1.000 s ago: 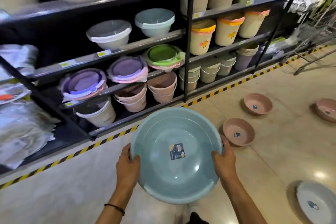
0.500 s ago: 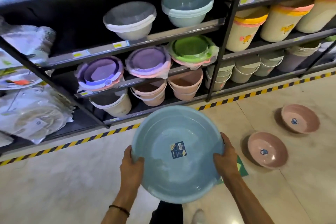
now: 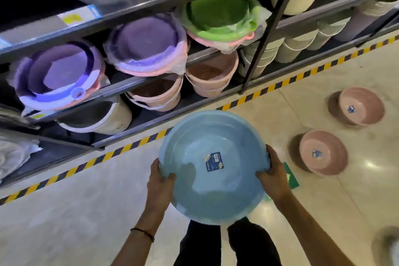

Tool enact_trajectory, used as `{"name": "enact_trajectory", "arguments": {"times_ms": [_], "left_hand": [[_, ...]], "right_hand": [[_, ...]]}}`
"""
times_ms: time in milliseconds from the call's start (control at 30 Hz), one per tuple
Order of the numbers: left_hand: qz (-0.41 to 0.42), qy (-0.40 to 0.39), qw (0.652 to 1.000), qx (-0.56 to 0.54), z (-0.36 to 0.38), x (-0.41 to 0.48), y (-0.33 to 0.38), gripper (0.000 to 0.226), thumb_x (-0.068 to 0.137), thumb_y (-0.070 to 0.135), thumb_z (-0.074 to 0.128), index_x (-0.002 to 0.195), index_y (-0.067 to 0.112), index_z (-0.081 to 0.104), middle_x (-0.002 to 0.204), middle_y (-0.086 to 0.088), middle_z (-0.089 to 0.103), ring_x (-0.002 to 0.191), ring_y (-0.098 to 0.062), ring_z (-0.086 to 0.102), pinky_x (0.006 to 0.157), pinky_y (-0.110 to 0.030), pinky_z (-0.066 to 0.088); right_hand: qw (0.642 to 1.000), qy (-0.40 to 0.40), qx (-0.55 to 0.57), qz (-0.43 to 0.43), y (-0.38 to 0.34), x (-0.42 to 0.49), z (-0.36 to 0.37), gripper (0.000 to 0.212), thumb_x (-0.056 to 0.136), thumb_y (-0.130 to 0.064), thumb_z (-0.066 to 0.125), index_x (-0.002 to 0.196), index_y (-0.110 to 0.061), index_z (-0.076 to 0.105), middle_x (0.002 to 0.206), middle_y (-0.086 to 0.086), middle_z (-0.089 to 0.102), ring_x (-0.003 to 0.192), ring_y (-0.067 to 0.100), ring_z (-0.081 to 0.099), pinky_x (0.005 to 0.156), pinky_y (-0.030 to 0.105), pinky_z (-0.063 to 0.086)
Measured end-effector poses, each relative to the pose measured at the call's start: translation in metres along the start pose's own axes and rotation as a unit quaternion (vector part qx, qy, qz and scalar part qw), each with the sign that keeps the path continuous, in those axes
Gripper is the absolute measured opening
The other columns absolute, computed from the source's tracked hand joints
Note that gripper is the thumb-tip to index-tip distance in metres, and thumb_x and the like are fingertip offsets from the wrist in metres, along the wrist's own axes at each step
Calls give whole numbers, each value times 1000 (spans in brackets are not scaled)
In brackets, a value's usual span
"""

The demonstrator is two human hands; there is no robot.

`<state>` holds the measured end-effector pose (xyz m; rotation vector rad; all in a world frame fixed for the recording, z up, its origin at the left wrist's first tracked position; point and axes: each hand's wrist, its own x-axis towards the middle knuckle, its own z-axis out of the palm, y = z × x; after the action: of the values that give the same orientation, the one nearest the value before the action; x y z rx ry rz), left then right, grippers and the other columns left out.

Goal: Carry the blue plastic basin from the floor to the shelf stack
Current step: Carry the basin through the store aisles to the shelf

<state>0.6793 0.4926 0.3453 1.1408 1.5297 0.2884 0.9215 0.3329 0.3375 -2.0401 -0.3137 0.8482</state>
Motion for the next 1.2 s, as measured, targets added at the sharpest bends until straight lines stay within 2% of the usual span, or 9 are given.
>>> {"name": "enact_trajectory", "arguments": {"times_ms": [100, 200, 267, 367, 467, 633, 767, 933, 1200], "left_hand": [[-14, -3, 1000, -4, 12, 54, -15, 80, 67, 24, 59, 146, 29, 48, 123, 7, 64, 106, -22, 62, 79, -30, 49], [-30, -2, 999, -16, 31, 108, -44, 79, 67, 24, 59, 145, 30, 49, 118, 17, 65, 100, -2, 63, 74, -24, 50], [-36, 0, 999, -22, 47, 147, -72, 75, 71, 19, 62, 144, 29, 49, 119, 19, 65, 99, 4, 62, 73, -22, 51], [-30, -15, 999, -22, 75, 211, -122, 63, 87, -3, 62, 141, 27, 51, 125, 10, 66, 94, 10, 66, 74, -17, 54], [-24, -18, 1000, -2, 102, 267, -173, 65, 92, -8, 59, 146, 26, 47, 118, 21, 64, 83, 21, 64, 67, -4, 51], [-13, -7, 1000, 22, 144, 345, -247, 69, 93, -5, 61, 154, 23, 43, 126, 8, 66, 88, 17, 66, 72, -6, 53], [-4, 14, 1000, 23, 171, 394, -293, 70, 92, 1, 63, 153, 29, 43, 137, 5, 62, 109, -12, 66, 92, -31, 55], [6, 31, 999, 42, 196, 435, -343, 72, 91, 1, 63, 153, 30, 40, 118, 26, 60, 89, 23, 62, 67, -3, 50], [3, 40, 998, 44, 207, 450, -388, 70, 88, -3, 58, 147, 31, 41, 114, 21, 62, 89, 12, 65, 71, -12, 54]], "right_hand": [[1000, -24, -1, 2, 18, 42, 25, 87, 53, -6, 56, 140, -12, 53, 116, -1, 65, 110, 27, 60, 80, 20, 55], [999, -46, -2, 17, 47, 88, 53, 90, 55, -5, 58, 144, -10, 51, 126, 8, 64, 120, 34, 58, 94, 52, 56], [998, -56, 3, 31, 76, 121, 75, 89, 57, -5, 61, 145, -11, 50, 131, 9, 63, 122, 35, 58, 97, 59, 55], [996, -40, 33, 76, 134, 173, 107, 89, 59, 0, 66, 146, -16, 51, 133, 10, 61, 124, 35, 58, 96, 57, 57], [994, -45, 48, 93, 205, 223, 139, 86, 69, 21, 65, 146, -16, 52, 135, 12, 59, 126, 39, 56, 92, 51, 58], [993, -57, 23, 101, 311, 284, 175, 89, 66, 25, 65, 142, -21, 54, 130, 8, 62, 124, 39, 58, 99, 57, 55], [992, -97, 10, 85, 371, 313, 195, 93, 62, 13, 71, 147, -18, 49, 135, 14, 59, 125, 37, 57, 96, 56, 56], [991, -109, 32, 76, 420, 338, 220, 100, 55, 4, 65, 149, -24, 45, 139, 8, 58, 130, 35, 53, 98, 54, 55], [993, -108, 21, 54, 453, 350, 240, 100, 60, -2, 64, 154, -24, 38, 138, 5, 57, 127, 29, 55, 97, 53, 57]]}}
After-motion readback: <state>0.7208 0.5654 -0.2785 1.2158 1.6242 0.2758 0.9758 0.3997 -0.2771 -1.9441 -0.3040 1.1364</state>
